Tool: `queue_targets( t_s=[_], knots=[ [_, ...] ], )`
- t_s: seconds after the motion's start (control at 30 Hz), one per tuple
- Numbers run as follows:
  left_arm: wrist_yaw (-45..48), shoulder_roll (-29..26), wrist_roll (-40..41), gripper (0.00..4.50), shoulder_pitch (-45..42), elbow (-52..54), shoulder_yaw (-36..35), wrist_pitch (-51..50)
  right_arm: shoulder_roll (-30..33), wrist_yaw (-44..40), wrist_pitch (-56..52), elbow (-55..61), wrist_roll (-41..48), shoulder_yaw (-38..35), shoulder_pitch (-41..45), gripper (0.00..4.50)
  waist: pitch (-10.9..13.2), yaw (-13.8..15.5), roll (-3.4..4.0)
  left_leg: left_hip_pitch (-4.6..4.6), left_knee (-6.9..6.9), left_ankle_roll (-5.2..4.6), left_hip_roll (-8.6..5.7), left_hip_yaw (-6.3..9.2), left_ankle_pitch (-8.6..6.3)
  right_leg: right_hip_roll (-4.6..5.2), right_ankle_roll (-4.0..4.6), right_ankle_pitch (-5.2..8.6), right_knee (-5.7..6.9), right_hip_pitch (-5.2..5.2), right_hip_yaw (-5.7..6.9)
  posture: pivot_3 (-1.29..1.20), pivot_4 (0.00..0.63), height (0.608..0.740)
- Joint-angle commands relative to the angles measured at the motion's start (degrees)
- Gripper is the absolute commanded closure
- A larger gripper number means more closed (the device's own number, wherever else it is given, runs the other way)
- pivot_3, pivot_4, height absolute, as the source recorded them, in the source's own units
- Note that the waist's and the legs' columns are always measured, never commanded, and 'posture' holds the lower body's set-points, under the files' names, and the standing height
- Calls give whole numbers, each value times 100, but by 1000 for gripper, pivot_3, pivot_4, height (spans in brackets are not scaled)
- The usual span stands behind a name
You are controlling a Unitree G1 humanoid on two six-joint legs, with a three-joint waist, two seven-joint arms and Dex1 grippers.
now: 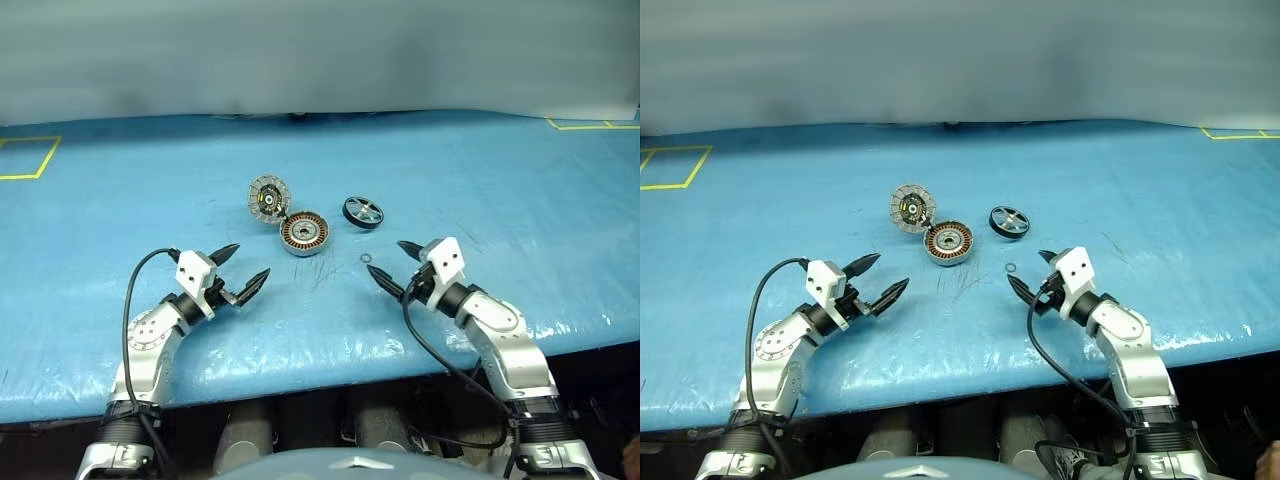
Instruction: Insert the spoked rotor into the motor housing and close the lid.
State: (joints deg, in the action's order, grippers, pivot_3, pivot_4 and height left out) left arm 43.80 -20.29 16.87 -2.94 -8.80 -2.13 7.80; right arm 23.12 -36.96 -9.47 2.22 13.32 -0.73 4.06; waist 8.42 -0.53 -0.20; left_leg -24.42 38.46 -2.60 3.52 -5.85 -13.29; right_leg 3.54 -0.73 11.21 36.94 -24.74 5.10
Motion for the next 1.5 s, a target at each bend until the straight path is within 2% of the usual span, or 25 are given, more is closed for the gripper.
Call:
queue_targets(
  t_s=[0.03,1.23,1.4,1.5],
  knots=[
    [-15,7,30,0,-24,214,-27,52,47,60,21,96,-27,-59,62,33,0,0,0,0,0,0,0,0,0,0,0,0,0,0,0,0,150,740],
    [49,-9,-1,0,-118,191,67,2,0,-36,46,99,-118,68,47,33,0,0,0,-1,0,0,0,1,0,1,1,1,-1,-1,1,0,150,740],
    [551,-269,41,0,-517,288,293,-333,-42,-12,77,72,-132,100,41,33,0,23,0,-2,1,0,0,3,0,1,2,1,-1,1,6,0,150,740],
    [1148,-704,-220,0,-810,483,784,-646,-110,47,153,44,-139,111,28,33,0,9,0,-3,1,0,0,3,0,0,2,1,-1,0,5,0,150,740]
  ],
)
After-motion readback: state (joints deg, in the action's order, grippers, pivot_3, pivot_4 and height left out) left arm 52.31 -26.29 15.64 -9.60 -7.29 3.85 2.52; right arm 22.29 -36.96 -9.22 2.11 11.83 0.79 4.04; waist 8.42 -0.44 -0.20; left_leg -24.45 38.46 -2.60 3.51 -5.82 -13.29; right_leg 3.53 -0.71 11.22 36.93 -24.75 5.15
